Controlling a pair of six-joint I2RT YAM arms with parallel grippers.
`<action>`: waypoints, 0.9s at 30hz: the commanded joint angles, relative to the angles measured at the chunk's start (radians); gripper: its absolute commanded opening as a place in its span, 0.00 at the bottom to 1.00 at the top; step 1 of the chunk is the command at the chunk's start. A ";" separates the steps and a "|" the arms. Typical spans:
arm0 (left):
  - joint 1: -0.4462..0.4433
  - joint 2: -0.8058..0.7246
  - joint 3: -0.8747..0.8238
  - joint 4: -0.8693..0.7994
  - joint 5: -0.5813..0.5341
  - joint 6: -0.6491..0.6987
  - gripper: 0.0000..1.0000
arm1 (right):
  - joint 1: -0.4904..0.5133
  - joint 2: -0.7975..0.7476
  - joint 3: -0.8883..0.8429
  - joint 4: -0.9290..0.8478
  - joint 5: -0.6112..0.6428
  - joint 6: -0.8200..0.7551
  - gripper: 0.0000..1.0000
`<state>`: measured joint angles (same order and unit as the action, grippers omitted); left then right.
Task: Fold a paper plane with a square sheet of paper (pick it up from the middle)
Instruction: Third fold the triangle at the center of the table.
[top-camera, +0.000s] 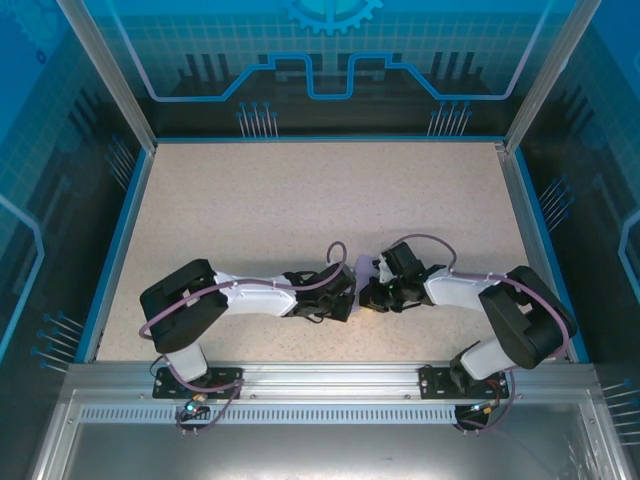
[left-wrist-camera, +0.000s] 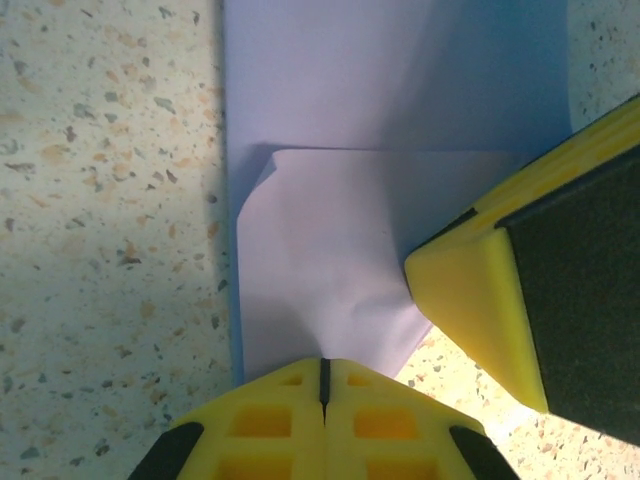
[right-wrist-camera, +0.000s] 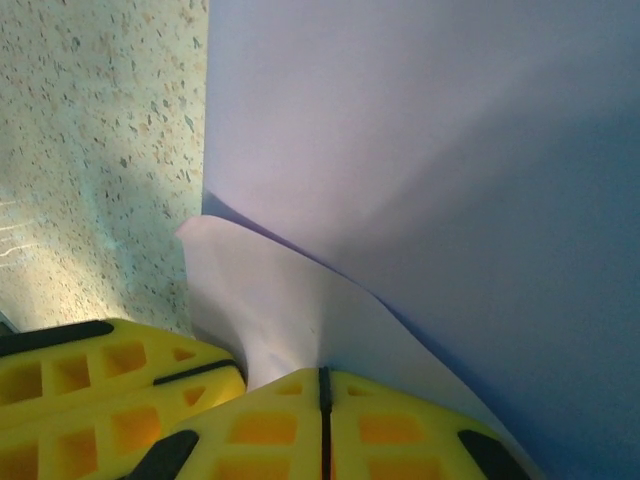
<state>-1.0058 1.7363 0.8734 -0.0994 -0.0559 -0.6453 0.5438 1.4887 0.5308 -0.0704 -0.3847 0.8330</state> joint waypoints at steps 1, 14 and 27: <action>-0.040 0.028 -0.020 -0.175 0.018 0.023 0.03 | 0.008 0.036 -0.018 -0.123 0.117 -0.032 0.08; -0.076 0.002 -0.019 -0.279 -0.036 0.015 0.03 | 0.007 0.068 -0.028 -0.099 0.118 -0.032 0.07; -0.116 -0.033 -0.027 -0.310 -0.049 -0.009 0.03 | 0.007 0.087 -0.032 -0.085 0.108 -0.036 0.07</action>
<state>-1.0908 1.7054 0.8837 -0.2321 -0.1349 -0.6491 0.5446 1.5108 0.5369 -0.0589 -0.4049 0.8104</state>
